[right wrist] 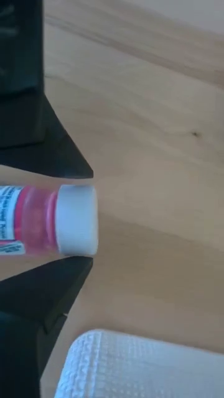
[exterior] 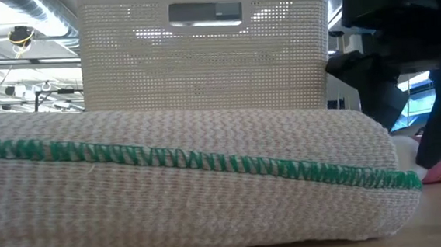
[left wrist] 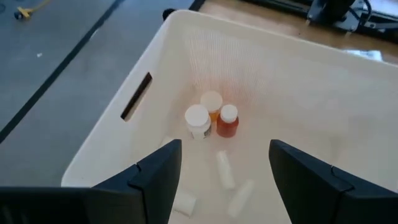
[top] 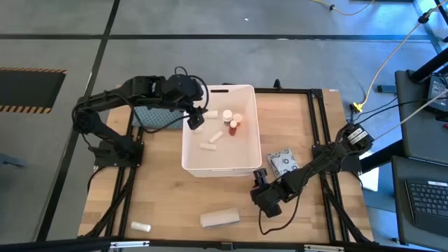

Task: Pick & place medical supplies in basket/bin
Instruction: Put the pink medicine bottle into the white bin

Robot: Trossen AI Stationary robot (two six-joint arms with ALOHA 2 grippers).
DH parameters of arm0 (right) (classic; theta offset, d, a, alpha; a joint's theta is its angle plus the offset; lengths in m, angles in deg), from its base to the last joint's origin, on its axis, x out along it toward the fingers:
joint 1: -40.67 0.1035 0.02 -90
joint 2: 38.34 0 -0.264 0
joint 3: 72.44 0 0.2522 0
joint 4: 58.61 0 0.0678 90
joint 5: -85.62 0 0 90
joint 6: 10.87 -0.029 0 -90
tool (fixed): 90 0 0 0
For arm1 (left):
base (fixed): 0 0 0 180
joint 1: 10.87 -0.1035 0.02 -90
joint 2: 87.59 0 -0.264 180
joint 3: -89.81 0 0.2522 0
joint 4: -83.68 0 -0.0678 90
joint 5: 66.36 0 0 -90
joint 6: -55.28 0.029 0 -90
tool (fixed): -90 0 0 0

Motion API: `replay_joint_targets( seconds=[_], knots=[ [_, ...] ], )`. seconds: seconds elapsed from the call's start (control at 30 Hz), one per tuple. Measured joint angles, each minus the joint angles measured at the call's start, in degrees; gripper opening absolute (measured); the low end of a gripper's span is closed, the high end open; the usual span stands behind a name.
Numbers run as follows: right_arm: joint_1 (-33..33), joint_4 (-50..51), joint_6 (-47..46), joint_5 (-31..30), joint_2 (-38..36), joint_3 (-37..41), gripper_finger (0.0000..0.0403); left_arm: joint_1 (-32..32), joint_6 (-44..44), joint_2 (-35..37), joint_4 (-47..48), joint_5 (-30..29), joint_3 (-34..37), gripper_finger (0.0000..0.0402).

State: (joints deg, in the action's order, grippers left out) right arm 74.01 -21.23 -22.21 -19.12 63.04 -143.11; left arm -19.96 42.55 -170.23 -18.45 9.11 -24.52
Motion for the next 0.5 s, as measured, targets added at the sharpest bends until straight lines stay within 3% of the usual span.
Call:
replay_joint_targets(
  seconds=[0.3, 0.5],
  knots=[
    [0.02, -0.14, -0.42, 1.75, 2.82, -0.08, 0.0205, 0.00, 0.00, -1.00, 0.46, 0.63, -0.04, 0.0235],
    [0.04, -0.34, -0.42, 1.99, 3.18, -1.53, 0.0169, 0.00, 0.00, -0.60, 0.47, 0.52, -0.07, 0.0235]
  ],
)
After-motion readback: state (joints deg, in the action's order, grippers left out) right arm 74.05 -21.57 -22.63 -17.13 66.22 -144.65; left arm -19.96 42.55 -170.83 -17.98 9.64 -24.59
